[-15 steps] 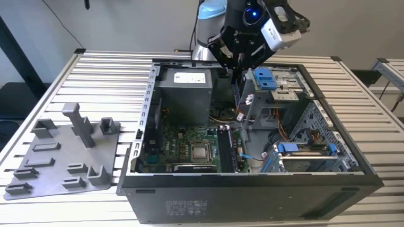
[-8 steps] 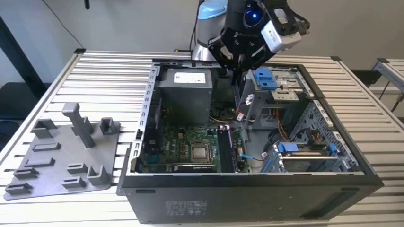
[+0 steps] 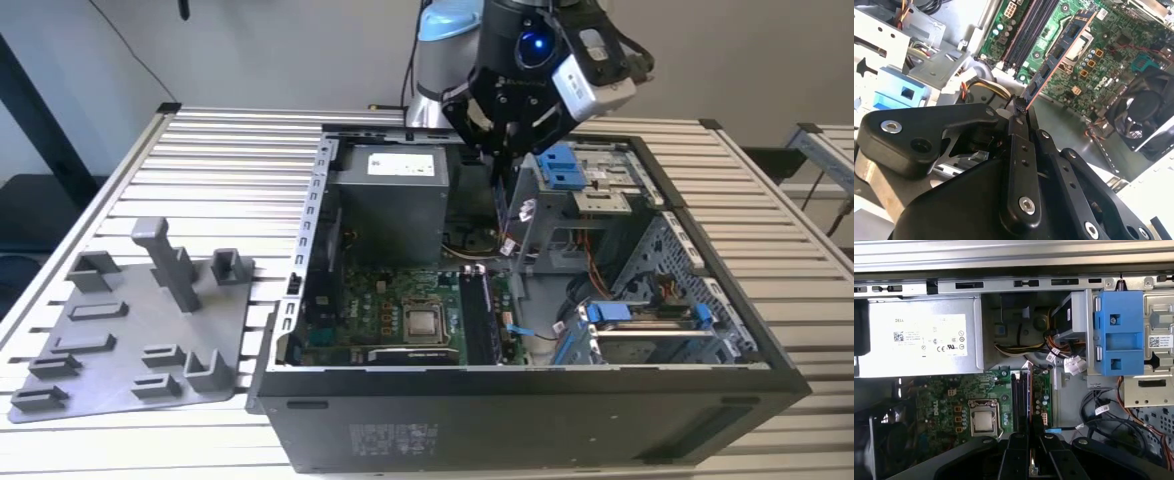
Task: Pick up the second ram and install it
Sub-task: 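Insert the second ram into the second slot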
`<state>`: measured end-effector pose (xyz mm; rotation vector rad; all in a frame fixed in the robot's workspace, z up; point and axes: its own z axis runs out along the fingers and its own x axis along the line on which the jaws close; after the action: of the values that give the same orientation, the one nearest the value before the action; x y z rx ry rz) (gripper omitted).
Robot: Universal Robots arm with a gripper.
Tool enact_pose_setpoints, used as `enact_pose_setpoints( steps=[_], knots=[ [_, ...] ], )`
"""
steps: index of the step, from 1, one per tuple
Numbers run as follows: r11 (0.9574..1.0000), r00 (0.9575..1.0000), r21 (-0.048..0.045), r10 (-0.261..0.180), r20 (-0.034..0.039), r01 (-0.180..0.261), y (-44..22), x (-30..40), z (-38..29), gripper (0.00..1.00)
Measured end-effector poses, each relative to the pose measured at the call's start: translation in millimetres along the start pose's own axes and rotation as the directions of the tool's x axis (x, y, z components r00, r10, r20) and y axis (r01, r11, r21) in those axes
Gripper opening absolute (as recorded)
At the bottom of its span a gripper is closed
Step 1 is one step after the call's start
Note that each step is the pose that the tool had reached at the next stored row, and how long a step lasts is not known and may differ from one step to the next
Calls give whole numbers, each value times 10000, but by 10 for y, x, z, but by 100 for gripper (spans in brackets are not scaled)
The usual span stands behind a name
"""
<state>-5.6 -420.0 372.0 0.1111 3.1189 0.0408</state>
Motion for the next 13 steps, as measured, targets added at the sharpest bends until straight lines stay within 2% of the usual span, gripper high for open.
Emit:
enact_pose_setpoints(
  steps=[8, 13],
  knots=[
    [10000, 10000, 14, -1, 0, 1, -3, 1, 92, 15],
    [10000, 10000, 18, -1, 1, 1, -5, 3, 175, 15]
  ],
)
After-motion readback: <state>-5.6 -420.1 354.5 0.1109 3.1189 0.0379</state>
